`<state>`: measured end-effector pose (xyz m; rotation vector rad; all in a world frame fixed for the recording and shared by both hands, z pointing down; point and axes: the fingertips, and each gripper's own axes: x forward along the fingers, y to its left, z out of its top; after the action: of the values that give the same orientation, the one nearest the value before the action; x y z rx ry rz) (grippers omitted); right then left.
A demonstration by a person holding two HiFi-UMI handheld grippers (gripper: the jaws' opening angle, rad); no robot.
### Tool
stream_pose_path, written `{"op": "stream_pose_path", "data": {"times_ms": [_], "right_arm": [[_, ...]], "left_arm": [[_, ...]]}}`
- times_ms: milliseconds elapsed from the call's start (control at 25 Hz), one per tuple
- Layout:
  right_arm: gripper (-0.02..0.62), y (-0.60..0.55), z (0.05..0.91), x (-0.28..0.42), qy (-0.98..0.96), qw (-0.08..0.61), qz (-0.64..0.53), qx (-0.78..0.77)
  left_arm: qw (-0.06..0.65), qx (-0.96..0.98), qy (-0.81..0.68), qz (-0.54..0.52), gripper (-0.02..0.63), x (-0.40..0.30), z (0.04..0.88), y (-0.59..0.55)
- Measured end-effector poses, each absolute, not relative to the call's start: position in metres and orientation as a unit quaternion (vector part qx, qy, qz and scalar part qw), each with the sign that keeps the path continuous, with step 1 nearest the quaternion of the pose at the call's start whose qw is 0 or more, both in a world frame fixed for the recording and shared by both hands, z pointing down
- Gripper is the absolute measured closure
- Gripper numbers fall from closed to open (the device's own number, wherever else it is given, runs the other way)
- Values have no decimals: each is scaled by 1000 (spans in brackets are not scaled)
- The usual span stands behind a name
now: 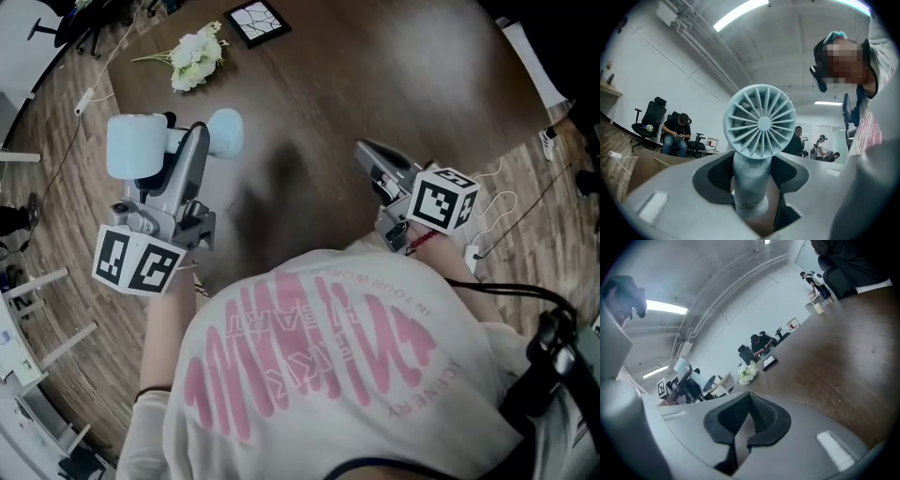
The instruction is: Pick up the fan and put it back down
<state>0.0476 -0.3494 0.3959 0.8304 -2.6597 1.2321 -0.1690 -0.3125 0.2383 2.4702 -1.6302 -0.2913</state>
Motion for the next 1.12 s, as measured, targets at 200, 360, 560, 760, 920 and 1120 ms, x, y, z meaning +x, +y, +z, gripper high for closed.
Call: {"op": "stream_pose_path", "data": {"times_ms": [200,360,560,760,920,1120], "right_arm": [[589,-373,411,60,-873,59,410,258],[589,-393,430,71,-869,60,420,255],[589,-406,448,77,-863,69,438,241],[589,-414,457,82,-860,70,448,235],[589,-419,463,88,-857,65,450,241],[589,-424,472,94,-854,65,454,246]], "left_arm": [[97,818,-562,-80,365,-157,260,-340],[117,811,-570,-61,365,-147,287,-365],[131,804,-578,-41,365,-139,311,-390],[148,802,-578,-20,365,-128,331,-409],[153,805,-573,18,365,-122,350,-418],[164,804,-570,40,365,-118,372,-426]]}}
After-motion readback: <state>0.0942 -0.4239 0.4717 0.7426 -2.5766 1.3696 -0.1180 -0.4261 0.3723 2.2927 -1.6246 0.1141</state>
